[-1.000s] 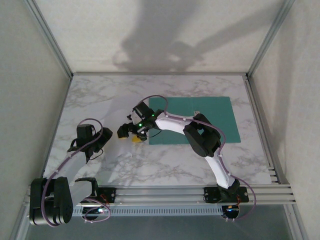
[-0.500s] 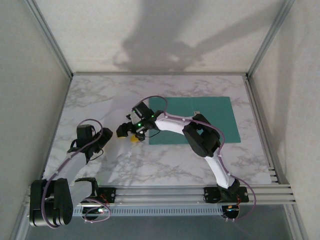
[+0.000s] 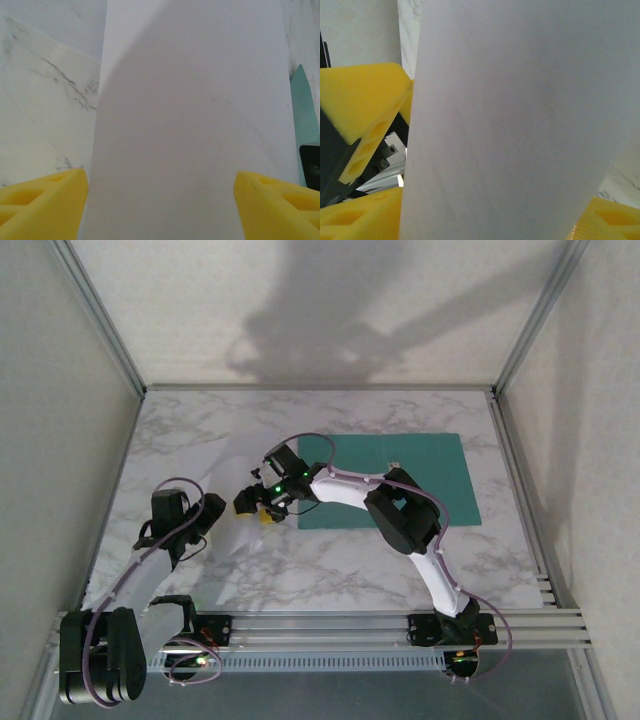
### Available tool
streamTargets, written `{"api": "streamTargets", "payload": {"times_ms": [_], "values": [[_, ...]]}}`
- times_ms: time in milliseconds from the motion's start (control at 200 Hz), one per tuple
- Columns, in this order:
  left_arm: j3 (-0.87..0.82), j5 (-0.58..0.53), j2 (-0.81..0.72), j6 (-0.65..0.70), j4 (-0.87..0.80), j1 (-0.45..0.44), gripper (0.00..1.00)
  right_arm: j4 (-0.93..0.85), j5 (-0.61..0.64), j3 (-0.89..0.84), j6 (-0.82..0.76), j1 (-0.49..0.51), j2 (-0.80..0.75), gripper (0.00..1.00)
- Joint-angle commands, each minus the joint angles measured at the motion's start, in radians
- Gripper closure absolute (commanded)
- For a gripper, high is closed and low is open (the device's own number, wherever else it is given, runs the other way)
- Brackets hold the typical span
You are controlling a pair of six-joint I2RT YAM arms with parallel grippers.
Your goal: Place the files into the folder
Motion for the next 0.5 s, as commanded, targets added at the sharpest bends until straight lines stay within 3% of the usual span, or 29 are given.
{"api": "streamTargets", "payload": {"times_ms": [0,205,496], "values": [[0.009,0.024,-0.022,-0.017,-0.017,-0.002,0.23,0.021,-0.016,-0.016,0.000,0.012,-0.004,0.29],[0.060,0.058,-0.076,-0.028,-0.065,-0.002,0.23,0.008,-0.010,-0.014,-0.017,0.012,-0.033,0.43],[0.168,0.072,-0.188,-0.026,-0.150,-0.002,0.19,-0.007,-0.005,-0.025,-0.039,0.006,-0.102,0.50]]}}
